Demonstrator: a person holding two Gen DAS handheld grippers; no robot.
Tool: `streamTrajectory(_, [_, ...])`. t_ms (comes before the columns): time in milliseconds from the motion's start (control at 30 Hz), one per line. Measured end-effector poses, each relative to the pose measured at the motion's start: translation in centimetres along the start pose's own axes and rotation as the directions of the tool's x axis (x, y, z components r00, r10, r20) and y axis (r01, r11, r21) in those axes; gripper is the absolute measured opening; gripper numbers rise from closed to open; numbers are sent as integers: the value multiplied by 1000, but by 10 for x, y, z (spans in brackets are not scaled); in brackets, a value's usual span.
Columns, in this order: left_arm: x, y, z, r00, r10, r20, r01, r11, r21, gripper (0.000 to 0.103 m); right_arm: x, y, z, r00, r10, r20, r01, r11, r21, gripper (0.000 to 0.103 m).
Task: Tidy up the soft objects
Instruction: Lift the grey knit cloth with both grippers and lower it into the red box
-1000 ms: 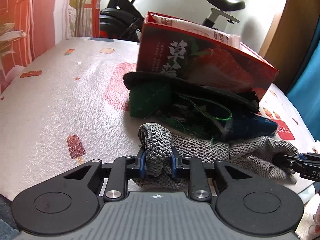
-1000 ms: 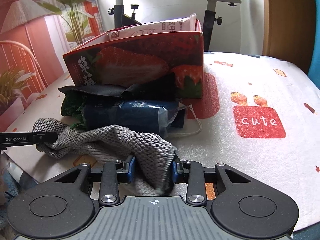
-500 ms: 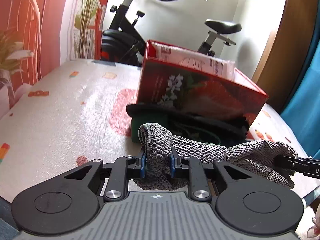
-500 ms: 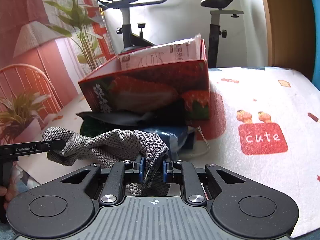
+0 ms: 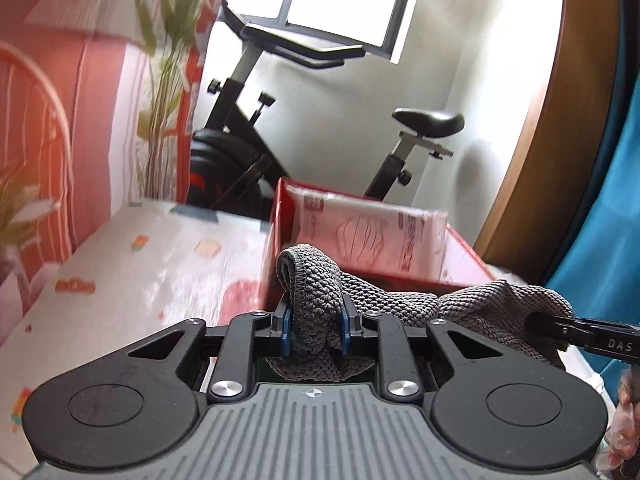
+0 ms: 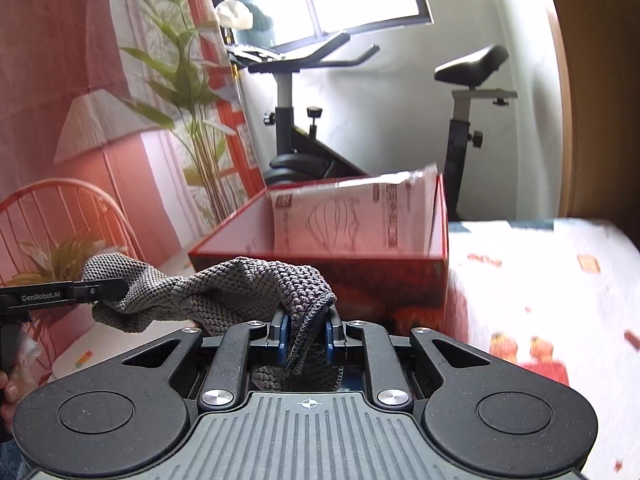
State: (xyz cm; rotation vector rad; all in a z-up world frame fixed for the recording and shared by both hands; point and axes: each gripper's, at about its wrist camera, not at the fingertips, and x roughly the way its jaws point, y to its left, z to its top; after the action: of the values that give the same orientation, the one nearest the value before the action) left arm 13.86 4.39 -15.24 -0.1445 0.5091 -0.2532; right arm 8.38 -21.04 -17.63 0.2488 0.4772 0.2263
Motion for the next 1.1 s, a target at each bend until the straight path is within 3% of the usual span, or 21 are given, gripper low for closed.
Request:
streamTrajectory(267, [40, -14, 45, 999, -21, 28, 20, 998, 55, 24, 38, -10, 58, 999, -41, 33, 43, 997, -68, 15])
streamTrajectory(500, [105, -23, 71, 998, -13, -63, 17, 998, 63, 24, 96, -27, 89, 996, -90, -14, 88, 993, -84, 15])
streamTrajectory(767, [179, -36, 71, 974, 8, -224, 25, 989, 143, 24, 170, -26, 91, 977, -162, -138, 132, 970, -202, 15])
streamTrajectory(1100, [236, -39, 71, 947, 55, -316, 6, 982, 191, 24, 220, -27, 83, 954, -211, -215, 156, 957, -244, 15])
